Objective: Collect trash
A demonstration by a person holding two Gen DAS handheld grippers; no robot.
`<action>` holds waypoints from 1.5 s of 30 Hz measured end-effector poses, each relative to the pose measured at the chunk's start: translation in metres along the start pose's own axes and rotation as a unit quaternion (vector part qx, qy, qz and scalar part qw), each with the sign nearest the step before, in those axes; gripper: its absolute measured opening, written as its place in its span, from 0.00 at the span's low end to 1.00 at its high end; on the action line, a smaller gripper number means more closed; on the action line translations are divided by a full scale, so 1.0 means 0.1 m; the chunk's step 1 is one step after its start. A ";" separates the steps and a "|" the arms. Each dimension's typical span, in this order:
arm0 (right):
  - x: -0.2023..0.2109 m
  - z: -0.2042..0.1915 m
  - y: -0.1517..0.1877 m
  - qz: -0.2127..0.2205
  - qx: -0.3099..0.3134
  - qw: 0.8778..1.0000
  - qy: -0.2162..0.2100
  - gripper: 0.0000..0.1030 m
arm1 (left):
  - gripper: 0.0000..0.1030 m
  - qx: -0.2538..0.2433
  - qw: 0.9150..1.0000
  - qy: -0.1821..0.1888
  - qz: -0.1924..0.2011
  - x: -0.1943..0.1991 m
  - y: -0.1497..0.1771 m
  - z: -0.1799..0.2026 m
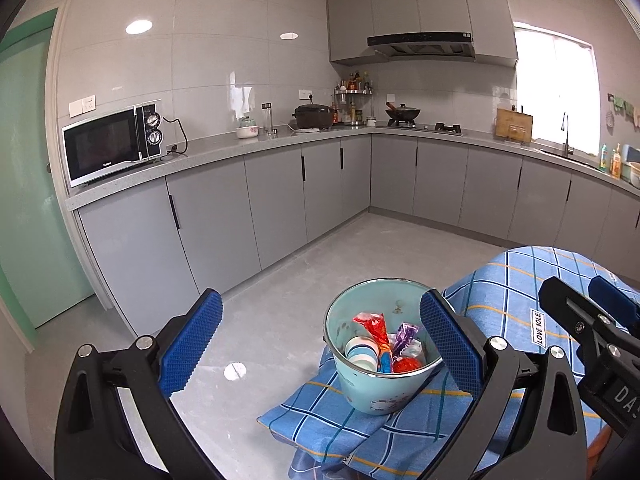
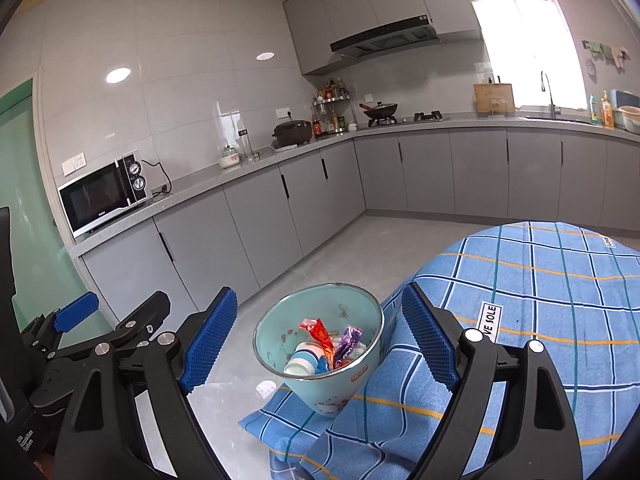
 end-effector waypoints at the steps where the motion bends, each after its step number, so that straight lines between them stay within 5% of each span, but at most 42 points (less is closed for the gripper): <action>1: 0.00 0.00 0.00 0.000 -0.001 1.000 -0.001 0.81 | 0.95 0.000 1.000 0.000 0.000 0.00 0.00 0.00; 45: 0.00 0.05 0.02 -0.008 -0.005 1.000 -0.003 0.81 | 0.95 0.002 1.000 -0.004 -0.003 0.00 0.03 0.01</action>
Point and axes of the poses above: each gripper's, at about its wrist camera, not at the fingertips, and x roughly against the way its jaws point, z to its right, y to its underside, the point moved 10 cm from there along -x, roughly the way its jaws point, and after that the axes turned 13 degrees about -x, right-handed, at the moved point
